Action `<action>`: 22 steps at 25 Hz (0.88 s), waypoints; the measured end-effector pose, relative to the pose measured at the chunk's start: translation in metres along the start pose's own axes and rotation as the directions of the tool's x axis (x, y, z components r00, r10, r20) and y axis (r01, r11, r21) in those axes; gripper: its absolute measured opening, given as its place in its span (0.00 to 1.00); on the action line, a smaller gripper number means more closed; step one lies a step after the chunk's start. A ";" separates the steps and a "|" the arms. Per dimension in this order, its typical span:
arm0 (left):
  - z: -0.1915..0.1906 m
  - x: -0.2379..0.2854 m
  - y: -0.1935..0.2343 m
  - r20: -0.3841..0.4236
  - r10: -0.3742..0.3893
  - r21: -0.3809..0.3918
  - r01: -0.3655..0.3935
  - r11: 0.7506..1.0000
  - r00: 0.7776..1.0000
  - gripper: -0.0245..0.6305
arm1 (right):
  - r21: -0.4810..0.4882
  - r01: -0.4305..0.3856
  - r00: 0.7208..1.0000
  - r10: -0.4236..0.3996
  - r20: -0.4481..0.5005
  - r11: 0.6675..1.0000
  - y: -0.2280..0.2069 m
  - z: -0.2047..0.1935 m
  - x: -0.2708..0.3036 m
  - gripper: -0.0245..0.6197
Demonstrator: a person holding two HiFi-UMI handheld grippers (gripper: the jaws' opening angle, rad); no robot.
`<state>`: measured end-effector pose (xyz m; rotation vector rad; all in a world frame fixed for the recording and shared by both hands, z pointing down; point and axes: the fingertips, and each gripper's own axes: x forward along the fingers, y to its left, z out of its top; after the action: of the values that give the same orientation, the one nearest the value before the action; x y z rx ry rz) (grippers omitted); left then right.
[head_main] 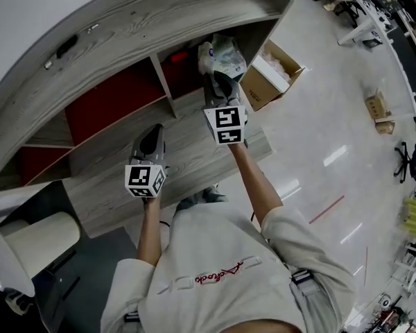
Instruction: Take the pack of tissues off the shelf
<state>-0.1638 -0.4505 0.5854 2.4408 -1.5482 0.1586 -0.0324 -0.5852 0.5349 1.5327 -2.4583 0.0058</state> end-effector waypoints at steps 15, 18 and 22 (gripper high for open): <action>0.012 0.001 -0.011 0.022 -0.017 0.027 0.016 0.999 1.000 0.04 | -0.005 -0.017 0.998 0.017 0.067 1.000 -0.001 0.017 -0.028 0.05; 0.019 0.001 -0.015 0.033 -0.022 0.039 0.021 0.999 0.999 0.04 | -0.006 -0.031 0.995 0.031 0.097 1.000 0.003 0.025 -0.043 0.05; 0.029 0.003 -0.022 0.048 -0.031 0.052 0.028 0.998 0.998 0.04 | -0.007 -0.037 0.993 0.037 0.115 0.999 0.003 0.027 -0.060 0.05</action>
<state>-0.1439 -0.4516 0.5551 2.5242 -1.5457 0.1356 -0.0158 -0.5346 0.4963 1.5257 -2.5733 -0.0837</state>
